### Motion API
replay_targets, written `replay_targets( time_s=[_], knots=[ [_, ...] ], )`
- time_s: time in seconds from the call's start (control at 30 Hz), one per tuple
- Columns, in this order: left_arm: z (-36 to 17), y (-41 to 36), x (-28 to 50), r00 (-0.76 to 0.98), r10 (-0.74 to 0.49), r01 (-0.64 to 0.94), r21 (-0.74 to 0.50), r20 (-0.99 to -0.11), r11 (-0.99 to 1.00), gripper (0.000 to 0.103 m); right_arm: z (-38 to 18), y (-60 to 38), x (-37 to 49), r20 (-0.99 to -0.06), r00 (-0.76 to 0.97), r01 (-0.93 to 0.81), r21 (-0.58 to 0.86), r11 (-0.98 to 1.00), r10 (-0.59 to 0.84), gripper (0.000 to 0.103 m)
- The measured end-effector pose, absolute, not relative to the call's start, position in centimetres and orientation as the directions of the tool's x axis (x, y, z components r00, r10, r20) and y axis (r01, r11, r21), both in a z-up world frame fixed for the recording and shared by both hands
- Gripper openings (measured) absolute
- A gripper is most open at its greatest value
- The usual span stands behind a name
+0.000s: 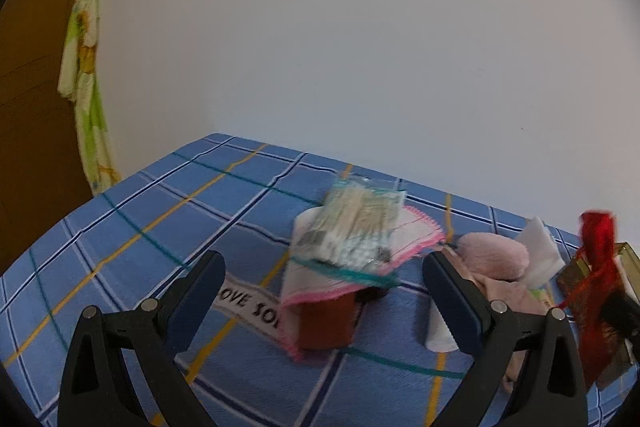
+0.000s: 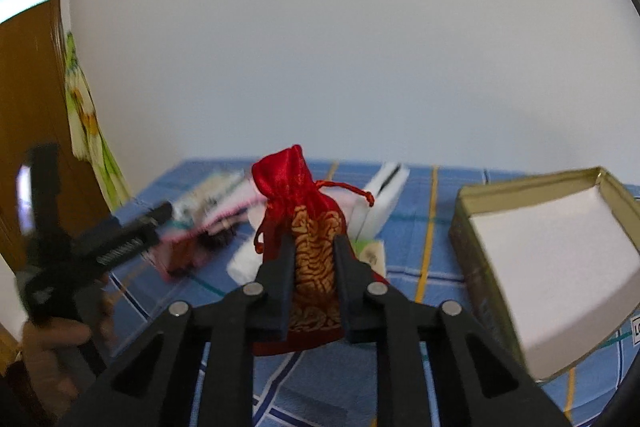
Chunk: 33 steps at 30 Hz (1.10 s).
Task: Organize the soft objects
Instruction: 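Grasp the red pouch with the right tool while the left tool grasps the cotton swab bag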
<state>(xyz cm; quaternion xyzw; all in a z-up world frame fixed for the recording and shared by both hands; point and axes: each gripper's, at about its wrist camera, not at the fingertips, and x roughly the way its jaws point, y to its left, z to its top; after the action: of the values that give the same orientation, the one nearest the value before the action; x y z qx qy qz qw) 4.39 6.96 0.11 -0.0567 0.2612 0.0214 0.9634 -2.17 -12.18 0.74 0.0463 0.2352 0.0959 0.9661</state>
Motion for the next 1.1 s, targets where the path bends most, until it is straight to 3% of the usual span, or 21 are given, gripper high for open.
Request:
replay_targets(
  time_s=[0.2, 0.43, 0.6, 0.63, 0.7, 0.8, 0.97, 1.1],
  knots=[
    [0.9, 6.0, 8.6, 0.846, 0.052, -0.057, 0.007, -0.531, 0.998, 0.100, 1.4, -13.0, -3.0, -0.400, 0.902, -0.121, 0.131, 0.984, 0.164, 0.018],
    [-1.4, 5.7, 13.6, 0.759, -0.035, 0.019, -0.031, -0.651, 0.999, 0.100, 1.5, -12.4, -3.3, -0.399, 0.907, -0.100, 0.101, 0.990, 0.132, 0.018],
    [-2.7, 6.0, 14.8, 0.733, -0.022, 0.002, -0.030, -0.680, 1.000, 0.099, 1.6, -12.2, -3.1, -0.409, 0.903, -0.093, 0.103, 0.990, 0.128, 0.018],
    [-2.7, 6.4, 14.7, 0.732, -0.040, 0.003, -0.055, -0.680, 0.998, 0.097, 1.6, -12.2, -3.1, -0.411, 0.903, -0.092, 0.104, 0.990, 0.127, 0.018],
    [-2.7, 6.9, 14.6, 0.736, -0.069, 0.007, -0.095, -0.674, 0.995, 0.077, 1.5, -12.3, -2.9, -0.418, 0.900, -0.091, 0.104, 0.990, 0.126, 0.018],
    [-2.9, 7.4, 14.7, 0.728, -0.130, 0.021, -0.168, -0.673, 0.986, 0.064, 1.3, -12.1, -2.7, -0.430, 0.894, -0.090, 0.102, 0.991, 0.126, 0.018],
    [-2.6, 7.8, 14.1, 0.755, -0.145, 0.030, -0.188, -0.639, 0.982, 0.052, 1.5, -12.2, -2.6, -0.422, 0.899, -0.087, 0.091, 0.992, 0.117, 0.018],
    [-0.7, 9.1, 12.4, 0.826, -0.157, 0.033, -0.232, -0.542, 0.972, 0.047, 1.7, -12.2, -3.1, -0.408, 0.906, -0.084, 0.096, 0.992, 0.116, 0.018]
  ],
)
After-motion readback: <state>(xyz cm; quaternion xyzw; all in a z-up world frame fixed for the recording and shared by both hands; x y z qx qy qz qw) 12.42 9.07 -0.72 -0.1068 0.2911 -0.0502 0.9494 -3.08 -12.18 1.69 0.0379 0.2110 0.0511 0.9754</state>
